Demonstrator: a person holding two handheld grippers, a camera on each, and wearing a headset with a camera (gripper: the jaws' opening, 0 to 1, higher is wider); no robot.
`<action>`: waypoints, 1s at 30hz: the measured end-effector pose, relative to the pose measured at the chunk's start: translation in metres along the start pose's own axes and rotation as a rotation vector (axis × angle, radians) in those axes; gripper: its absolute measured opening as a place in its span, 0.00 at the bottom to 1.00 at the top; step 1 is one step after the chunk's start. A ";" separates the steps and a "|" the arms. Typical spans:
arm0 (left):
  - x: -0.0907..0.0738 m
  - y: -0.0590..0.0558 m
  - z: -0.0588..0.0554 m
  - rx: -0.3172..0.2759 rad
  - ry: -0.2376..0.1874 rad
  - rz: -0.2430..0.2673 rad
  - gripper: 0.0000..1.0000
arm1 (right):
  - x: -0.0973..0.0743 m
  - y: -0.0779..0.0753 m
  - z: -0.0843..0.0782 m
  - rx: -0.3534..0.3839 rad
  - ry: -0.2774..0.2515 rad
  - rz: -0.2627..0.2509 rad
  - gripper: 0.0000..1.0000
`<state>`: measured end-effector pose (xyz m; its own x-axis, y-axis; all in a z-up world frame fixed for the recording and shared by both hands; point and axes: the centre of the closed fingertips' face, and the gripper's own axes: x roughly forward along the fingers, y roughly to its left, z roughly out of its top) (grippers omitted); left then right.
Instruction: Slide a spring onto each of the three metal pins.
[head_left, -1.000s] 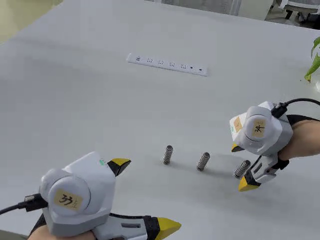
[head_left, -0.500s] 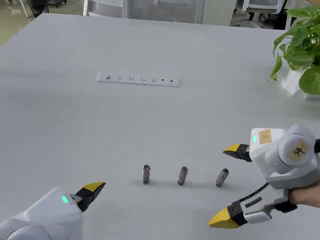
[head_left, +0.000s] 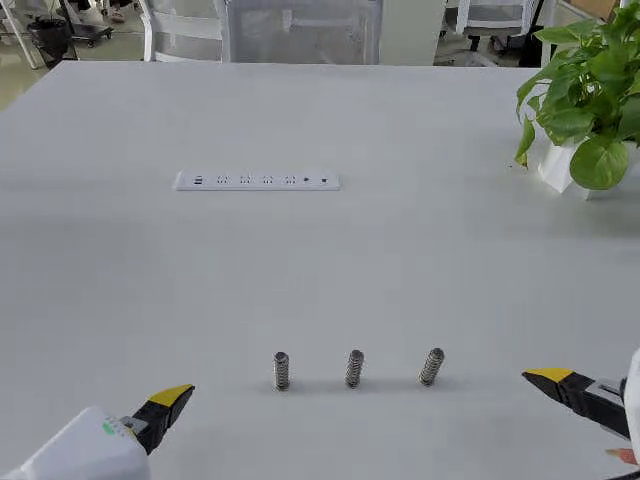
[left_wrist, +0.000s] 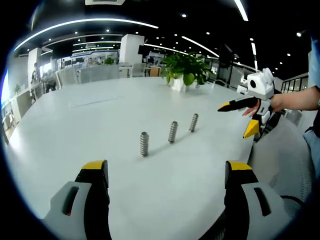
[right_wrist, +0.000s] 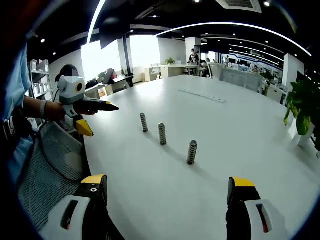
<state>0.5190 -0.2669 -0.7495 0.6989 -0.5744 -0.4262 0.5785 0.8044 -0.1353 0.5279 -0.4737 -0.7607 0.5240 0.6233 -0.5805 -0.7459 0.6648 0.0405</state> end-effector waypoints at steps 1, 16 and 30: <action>0.000 0.001 0.000 0.002 -0.011 0.011 0.96 | -0.001 0.003 -0.003 -0.014 0.009 0.003 1.00; -0.010 0.001 -0.002 0.025 0.011 0.043 0.96 | -0.020 0.009 -0.012 0.073 -0.031 -0.076 1.00; -0.011 -0.003 -0.009 0.101 0.037 0.045 0.97 | -0.045 0.003 -0.019 -0.013 -0.039 -0.178 1.00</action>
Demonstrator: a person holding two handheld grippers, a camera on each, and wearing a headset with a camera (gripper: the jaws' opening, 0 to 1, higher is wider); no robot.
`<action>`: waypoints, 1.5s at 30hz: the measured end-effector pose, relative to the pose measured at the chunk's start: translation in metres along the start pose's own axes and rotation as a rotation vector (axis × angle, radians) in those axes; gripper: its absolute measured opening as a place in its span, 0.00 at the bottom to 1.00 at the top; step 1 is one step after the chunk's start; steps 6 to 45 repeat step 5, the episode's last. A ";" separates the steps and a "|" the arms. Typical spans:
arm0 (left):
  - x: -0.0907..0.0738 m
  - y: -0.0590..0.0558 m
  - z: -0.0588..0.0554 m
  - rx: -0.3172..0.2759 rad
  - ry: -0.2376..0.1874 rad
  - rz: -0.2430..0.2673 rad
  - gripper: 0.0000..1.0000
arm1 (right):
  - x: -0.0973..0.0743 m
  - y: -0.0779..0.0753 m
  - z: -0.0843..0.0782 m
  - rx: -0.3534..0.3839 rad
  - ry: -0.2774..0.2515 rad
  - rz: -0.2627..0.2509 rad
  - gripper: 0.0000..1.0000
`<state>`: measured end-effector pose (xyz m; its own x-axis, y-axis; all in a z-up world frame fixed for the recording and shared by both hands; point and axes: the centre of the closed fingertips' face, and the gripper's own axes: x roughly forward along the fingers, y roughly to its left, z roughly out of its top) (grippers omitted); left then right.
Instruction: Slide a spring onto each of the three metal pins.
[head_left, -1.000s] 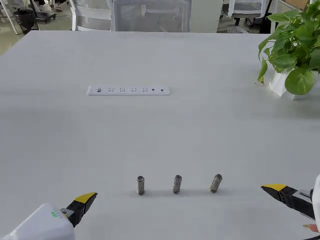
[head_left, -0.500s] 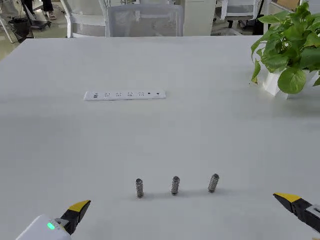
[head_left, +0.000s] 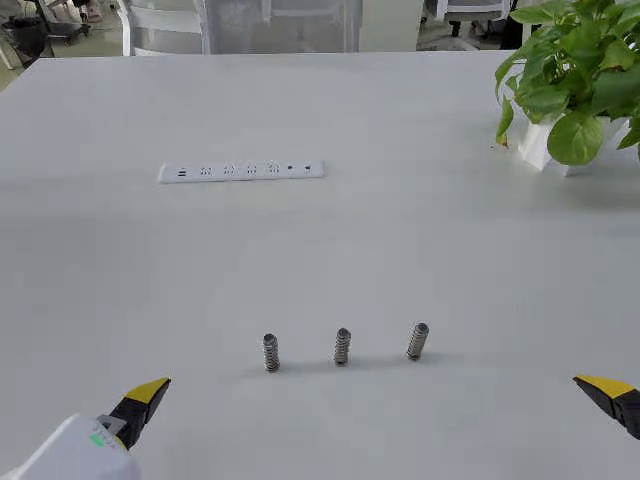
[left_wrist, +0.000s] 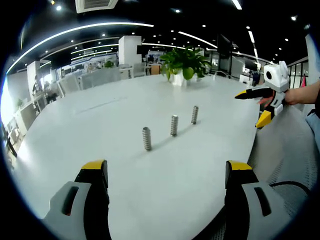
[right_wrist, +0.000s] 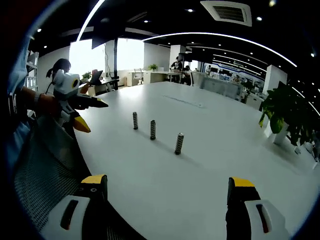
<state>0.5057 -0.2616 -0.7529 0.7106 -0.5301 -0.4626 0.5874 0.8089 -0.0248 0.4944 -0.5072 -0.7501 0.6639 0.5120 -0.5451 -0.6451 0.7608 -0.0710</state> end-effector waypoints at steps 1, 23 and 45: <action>0.000 0.000 -0.001 -0.003 0.002 0.001 0.97 | -0.001 0.000 -0.001 0.030 0.000 0.007 1.00; -0.001 0.003 0.000 -0.014 -0.007 0.010 0.97 | 0.002 0.004 -0.006 -0.001 0.022 0.017 1.00; -0.001 0.003 0.000 -0.014 -0.007 0.010 0.97 | 0.002 0.004 -0.006 -0.001 0.022 0.017 1.00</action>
